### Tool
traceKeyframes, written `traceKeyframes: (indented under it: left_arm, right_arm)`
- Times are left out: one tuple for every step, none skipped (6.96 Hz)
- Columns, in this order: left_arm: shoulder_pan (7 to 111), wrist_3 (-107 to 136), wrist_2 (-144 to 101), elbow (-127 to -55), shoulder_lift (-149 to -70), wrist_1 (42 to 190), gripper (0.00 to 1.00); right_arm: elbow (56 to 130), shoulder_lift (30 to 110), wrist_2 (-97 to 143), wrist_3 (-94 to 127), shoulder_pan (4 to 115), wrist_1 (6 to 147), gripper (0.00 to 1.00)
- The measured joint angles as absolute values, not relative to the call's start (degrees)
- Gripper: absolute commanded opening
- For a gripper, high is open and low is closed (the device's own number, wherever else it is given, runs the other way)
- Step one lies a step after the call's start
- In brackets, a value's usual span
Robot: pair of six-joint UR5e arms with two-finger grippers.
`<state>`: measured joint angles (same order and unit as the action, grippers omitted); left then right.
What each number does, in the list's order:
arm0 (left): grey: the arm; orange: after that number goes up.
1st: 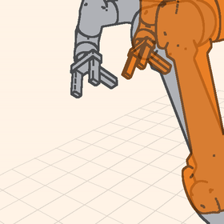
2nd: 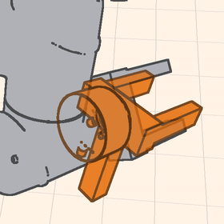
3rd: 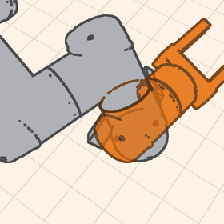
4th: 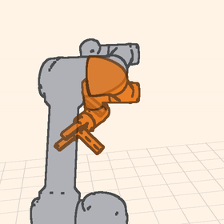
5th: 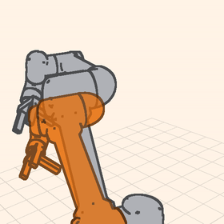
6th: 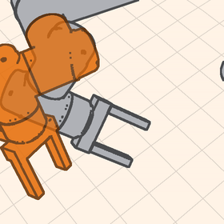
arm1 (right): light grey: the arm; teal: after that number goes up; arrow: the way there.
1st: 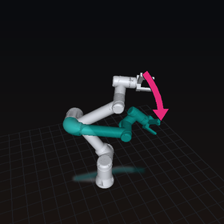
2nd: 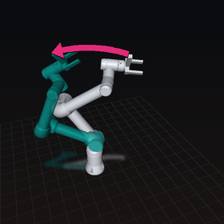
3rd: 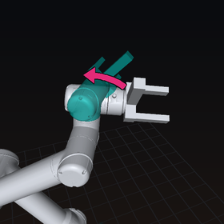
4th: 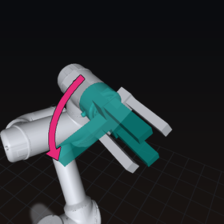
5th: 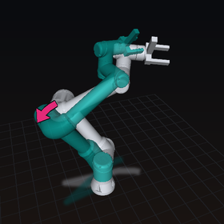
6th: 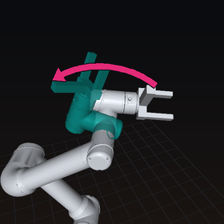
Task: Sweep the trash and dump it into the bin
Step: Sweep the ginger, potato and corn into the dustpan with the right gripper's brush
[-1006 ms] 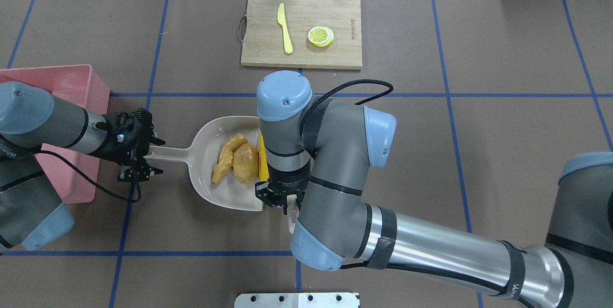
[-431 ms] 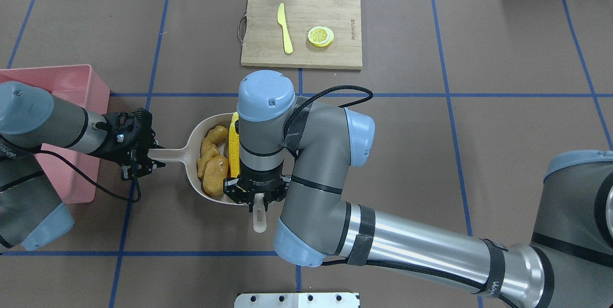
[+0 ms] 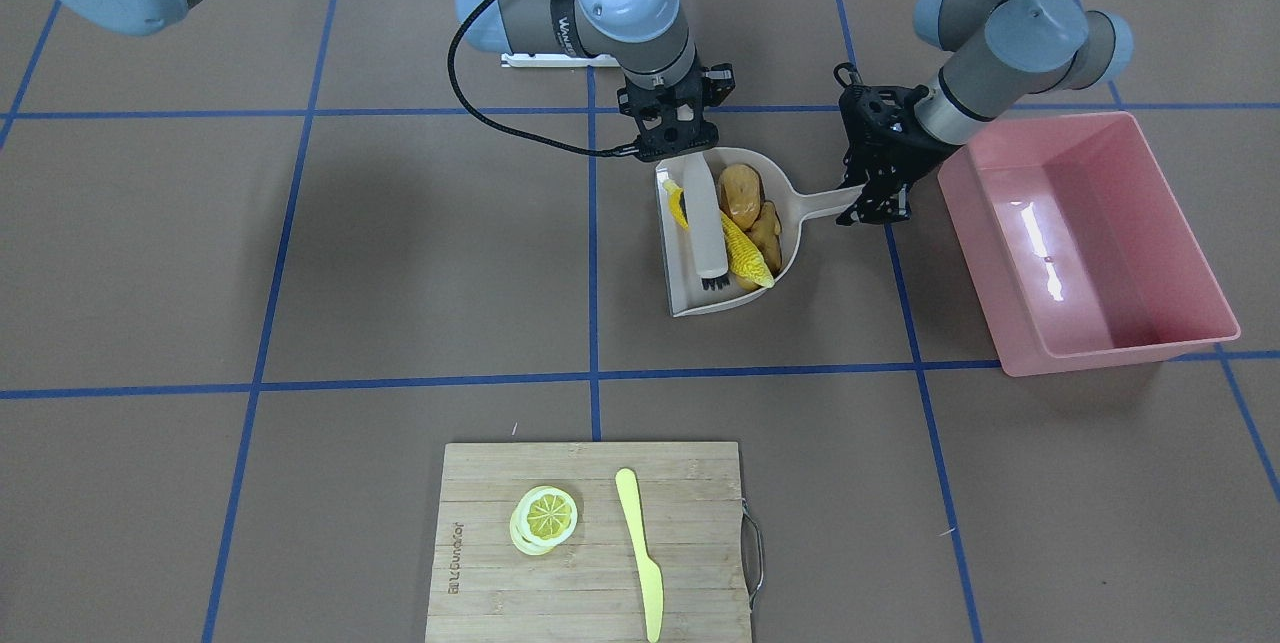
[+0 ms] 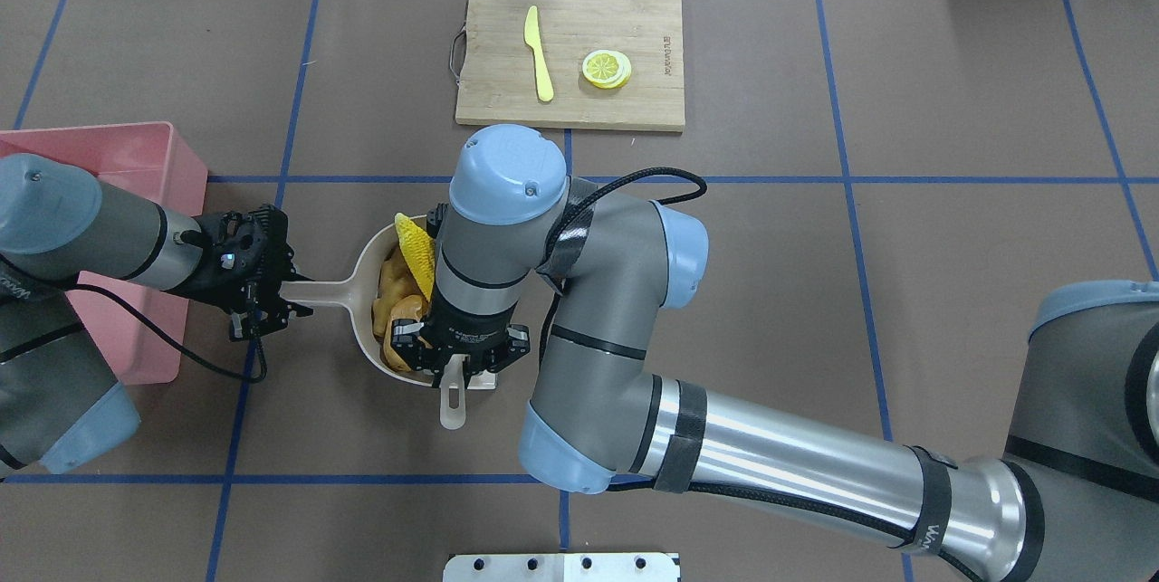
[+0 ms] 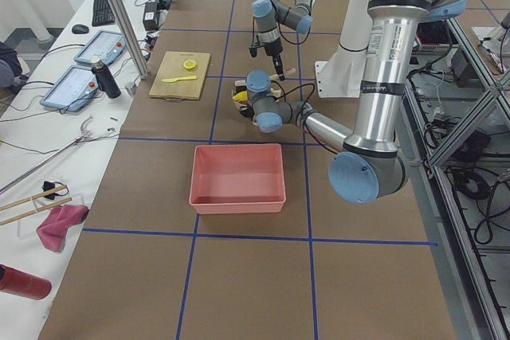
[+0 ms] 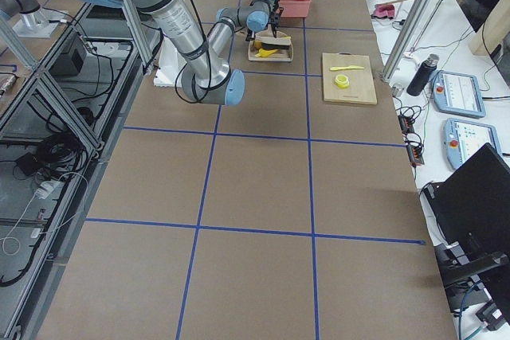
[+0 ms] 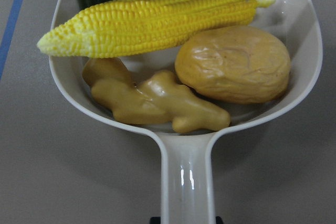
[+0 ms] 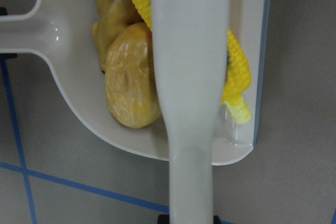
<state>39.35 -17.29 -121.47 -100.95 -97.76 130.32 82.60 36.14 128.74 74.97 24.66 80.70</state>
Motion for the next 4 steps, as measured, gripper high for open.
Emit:
traceKeyframes:
  left_arm:
    - [39.33,-17.14,-121.47,-100.87,-97.8,130.34,0.0]
    - [39.35,-17.08,-121.47,-100.86,-97.81,130.39,0.0]
    - [39.37,-17.0,-121.46,-100.87,-97.82,130.46,0.0]
    - [39.37,-16.8,-121.44,-100.89,-97.82,130.5,0.0]
  right_arm:
    - [82.9,36.39,130.17,74.99,26.15,80.23,0.0]
    - [83.62,37.1,132.24,74.85,28.37,80.09,0.0]
    - [84.36,37.9,135.01,74.62,30.99,80.1,0.0]
    - [85.36,38.66,137.56,74.45,33.44,80.12,0.0]
